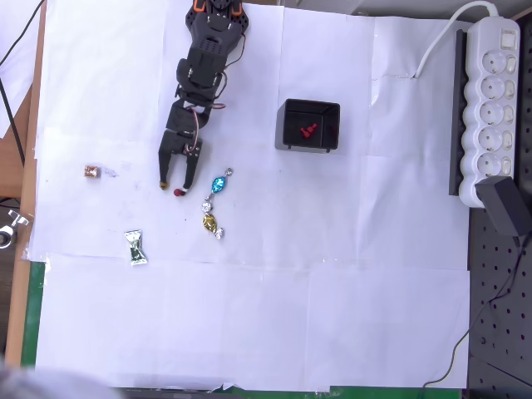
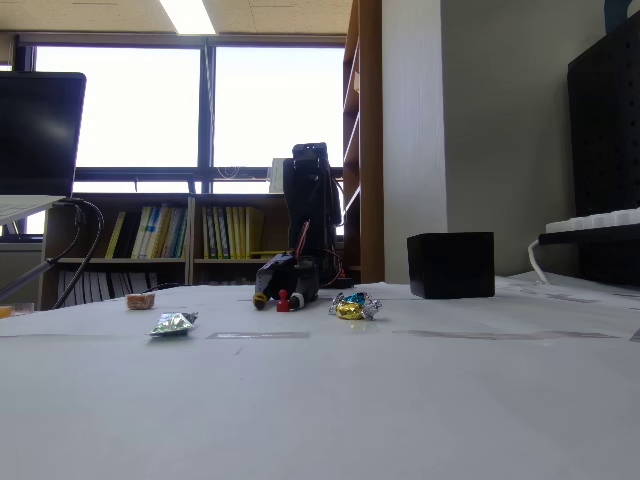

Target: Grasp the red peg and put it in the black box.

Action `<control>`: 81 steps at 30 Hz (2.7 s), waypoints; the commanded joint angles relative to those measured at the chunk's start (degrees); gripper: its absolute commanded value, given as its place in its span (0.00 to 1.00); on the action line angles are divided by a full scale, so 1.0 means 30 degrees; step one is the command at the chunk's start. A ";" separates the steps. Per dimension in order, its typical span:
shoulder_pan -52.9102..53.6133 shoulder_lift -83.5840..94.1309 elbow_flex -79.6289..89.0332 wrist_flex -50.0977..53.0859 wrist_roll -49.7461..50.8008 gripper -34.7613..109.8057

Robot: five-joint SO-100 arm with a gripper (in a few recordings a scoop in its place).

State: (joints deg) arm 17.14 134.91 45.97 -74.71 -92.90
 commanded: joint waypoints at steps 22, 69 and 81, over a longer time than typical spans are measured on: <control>-0.0908 -0.0527 0.0029 0.0469 0.0176 0.35; -0.0850 -0.8262 -0.1025 0.9814 0.1172 0.24; -0.2139 -1.8545 1.2627 4.1895 0.5127 0.24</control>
State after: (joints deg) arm 12.39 88.24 66.80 21.18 -80.42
